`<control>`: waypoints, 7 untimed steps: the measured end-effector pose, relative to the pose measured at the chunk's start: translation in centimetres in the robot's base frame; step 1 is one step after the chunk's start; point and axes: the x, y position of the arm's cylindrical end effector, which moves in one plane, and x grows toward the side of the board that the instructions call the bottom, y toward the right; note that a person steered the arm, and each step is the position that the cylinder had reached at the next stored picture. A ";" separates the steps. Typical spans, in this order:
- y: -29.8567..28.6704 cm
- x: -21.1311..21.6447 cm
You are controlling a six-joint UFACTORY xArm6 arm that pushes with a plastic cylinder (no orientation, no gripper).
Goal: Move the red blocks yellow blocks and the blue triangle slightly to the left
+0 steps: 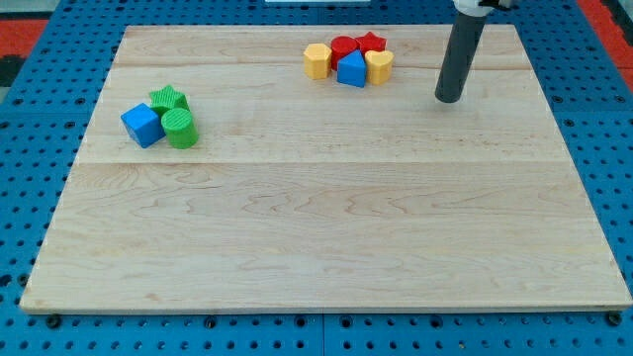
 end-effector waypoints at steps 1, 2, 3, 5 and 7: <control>-0.9 -4.1; -5.0 -7.6; -8.3 -9.0; -12.5 -8.8; -14.1 -13.8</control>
